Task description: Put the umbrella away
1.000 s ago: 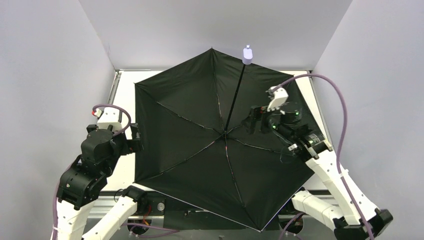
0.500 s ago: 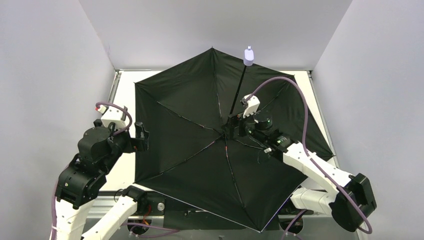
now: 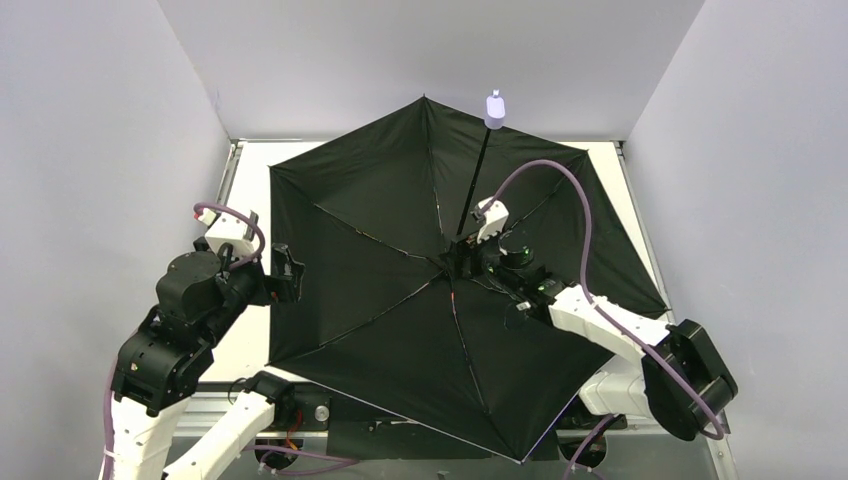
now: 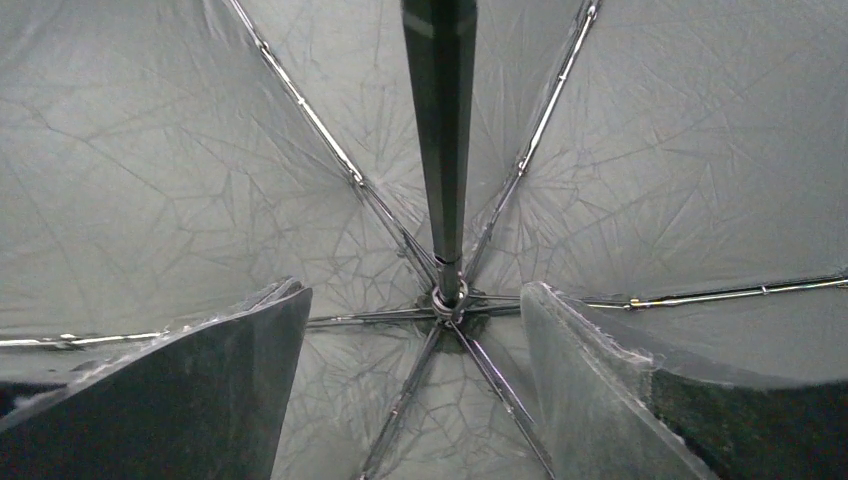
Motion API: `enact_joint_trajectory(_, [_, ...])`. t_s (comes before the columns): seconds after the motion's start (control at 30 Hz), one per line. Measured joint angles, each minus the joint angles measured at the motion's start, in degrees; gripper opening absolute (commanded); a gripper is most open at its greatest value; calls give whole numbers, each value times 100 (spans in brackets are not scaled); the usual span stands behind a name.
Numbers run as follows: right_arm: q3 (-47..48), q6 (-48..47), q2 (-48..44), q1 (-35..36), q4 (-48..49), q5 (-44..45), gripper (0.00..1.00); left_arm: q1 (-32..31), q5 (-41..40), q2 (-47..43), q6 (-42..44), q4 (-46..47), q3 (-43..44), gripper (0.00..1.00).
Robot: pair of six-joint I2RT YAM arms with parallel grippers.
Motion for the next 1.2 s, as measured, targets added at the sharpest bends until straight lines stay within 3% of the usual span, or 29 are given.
enact_joint_trajectory(0.1, [-223, -146, 96, 0, 315, 2, 68, 0, 26, 7, -2, 28, 2, 91])
enact_joint_trajectory(0.4, [-592, -273, 636, 0, 1318, -94, 57, 0, 415, 76, -247, 186, -35, 89])
enact_joint_trajectory(0.63, [-610, -269, 1130, -15, 1921, -140, 41, 0, 568, 98, -417, 247, -157, 88])
enact_joint_trajectory(0.73, [-584, -267, 1320, -46, 2044, -199, 28, 0, 586, 103, -455, 254, -166, 88])
enact_joint_trajectory(0.83, [-509, -284, 1473, -59, 2120, -245, 8, 0, 595, 103, -466, 254, -166, 88])
enact_joint_trajectory(1.0, [-348, -396, 1596, -157, 2146, -354, 1, 0, 595, 101, -463, 249, -166, 88])
enact_joint_trajectory(1.2, [-337, -527, 1556, -192, 2011, -361, 0, 0, 592, 116, -439, 232, -127, 88])
